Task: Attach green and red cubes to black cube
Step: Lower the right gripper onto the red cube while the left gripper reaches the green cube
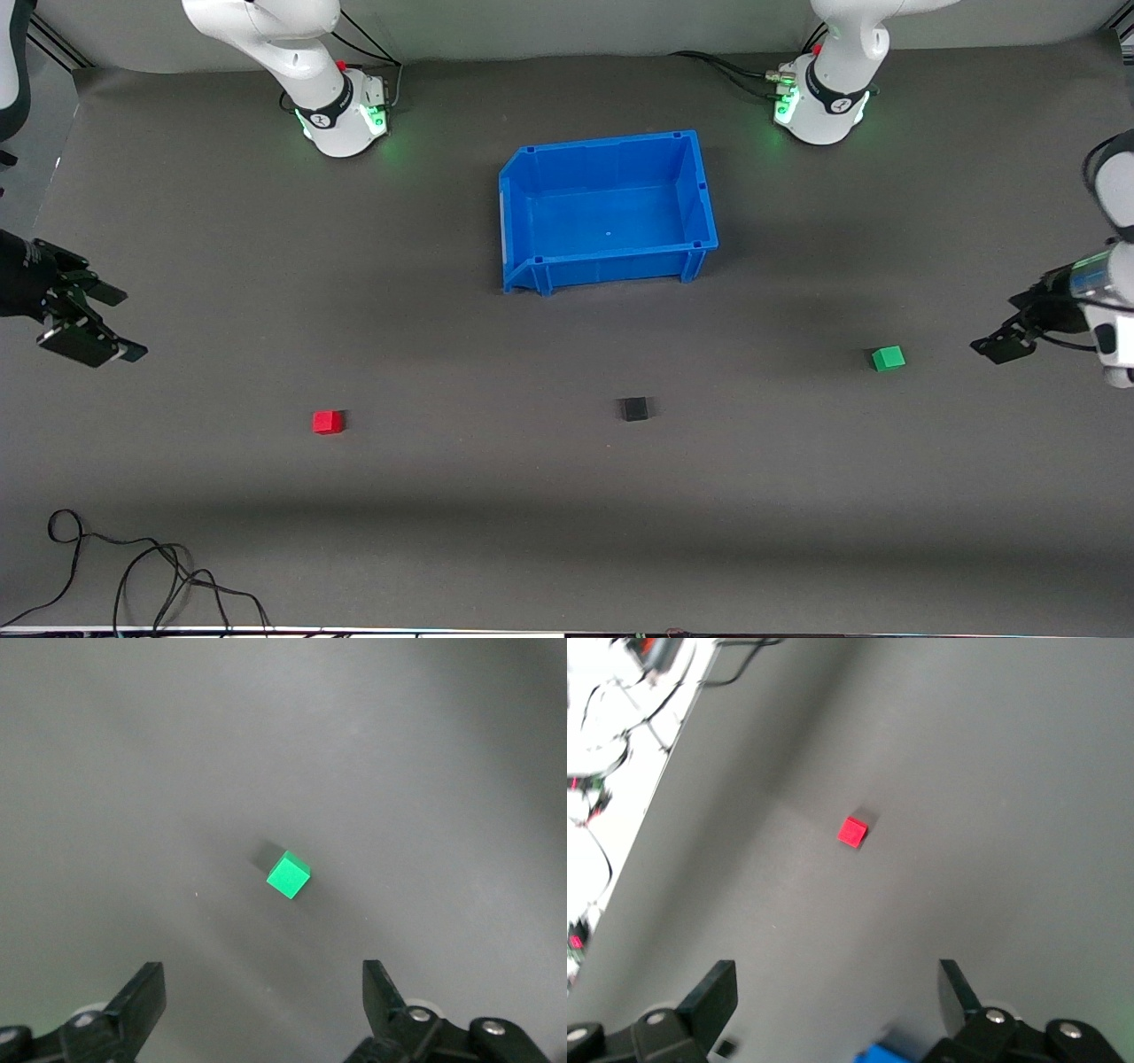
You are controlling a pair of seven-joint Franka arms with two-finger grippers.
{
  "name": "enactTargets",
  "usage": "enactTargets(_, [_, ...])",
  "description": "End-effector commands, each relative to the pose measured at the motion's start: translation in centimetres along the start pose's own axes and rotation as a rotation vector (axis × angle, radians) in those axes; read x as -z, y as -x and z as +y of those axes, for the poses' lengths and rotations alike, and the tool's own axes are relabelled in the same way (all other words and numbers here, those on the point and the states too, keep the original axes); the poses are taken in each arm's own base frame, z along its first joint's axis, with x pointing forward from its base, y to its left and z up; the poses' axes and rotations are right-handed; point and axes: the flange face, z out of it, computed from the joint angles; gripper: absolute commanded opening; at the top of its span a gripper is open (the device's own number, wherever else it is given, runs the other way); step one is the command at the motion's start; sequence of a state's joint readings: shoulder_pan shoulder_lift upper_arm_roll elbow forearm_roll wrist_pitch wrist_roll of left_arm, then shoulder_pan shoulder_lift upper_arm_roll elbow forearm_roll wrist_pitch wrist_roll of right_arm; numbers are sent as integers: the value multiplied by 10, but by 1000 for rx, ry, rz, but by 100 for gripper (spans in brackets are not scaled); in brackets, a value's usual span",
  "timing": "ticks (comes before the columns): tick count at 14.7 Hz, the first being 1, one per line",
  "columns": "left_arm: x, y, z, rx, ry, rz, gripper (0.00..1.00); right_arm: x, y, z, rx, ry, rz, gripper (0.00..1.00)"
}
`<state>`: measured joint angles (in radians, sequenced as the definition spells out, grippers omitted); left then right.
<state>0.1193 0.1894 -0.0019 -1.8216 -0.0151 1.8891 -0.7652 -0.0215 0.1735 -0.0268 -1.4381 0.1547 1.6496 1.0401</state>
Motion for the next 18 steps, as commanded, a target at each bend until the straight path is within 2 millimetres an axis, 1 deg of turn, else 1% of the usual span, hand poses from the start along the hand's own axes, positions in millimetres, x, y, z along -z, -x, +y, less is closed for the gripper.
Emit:
enactTargets(1, [-51, -6, 5, 220, -63, -36, 99, -23, -5, -13, -224, 30, -41, 100])
enactTargets(2, [-67, -6, 6, 277, -69, -38, 99, -35, -5, -17, -287, 47, -48, 100])
enactTargets(3, [-77, -6, 1, 330, -65, -36, 99, -53, -2, -25, -297, 73, -55, 100])
enactTargets(4, [-88, -12, -12, 407, -41, -36, 99, -72, -4, -30, -297, 90, -63, 100])
enactTargets(5, [-102, -13, -16, 479, -13, -24, 99, -92, -9, -35, -302, 109, -69, 100])
enactTargets(6, [-119, -10, -19, 541, 17, -5, 97, -118, -15, -42, -306, 112, -67, 100])
enactTargets(8, [-160, -1, -25, 588, 53, 19, 97, -160, -23, -43, -322, 111, -67, 100])
enactTargets(9, [-180, 2, -22, 594, 45, 15, 97, -178, -27, -40, -338, 99, -76, 100])
enactTargets(10, [-190, -1, -21, 632, 42, 13, 97, -199, -28, -38, -361, 85, -104, 100])
enactTargets(11, [-195, -3, -21, 665, 56, 20, 97, -223, -31, -34, -381, 81, -114, 100])
enactTargets(13, [-200, -2, -15, 781, 74, 25, 91, -260, -36, -24, -403, 79, -104, 100])
enactTargets(14, [-203, -2, -12, 858, 90, 28, 91, -280, -38, -18, -413, 73, -102, 100])
enactTargets(15, [-204, -3, -9, 894, 115, 35, 92, -300, -39, -12, -426, 57, -108, 100])
enactTargets(18, [-226, -1, -4, 895, 131, 41, 92, -349, -44, 7, -423, 27, -79, 100])
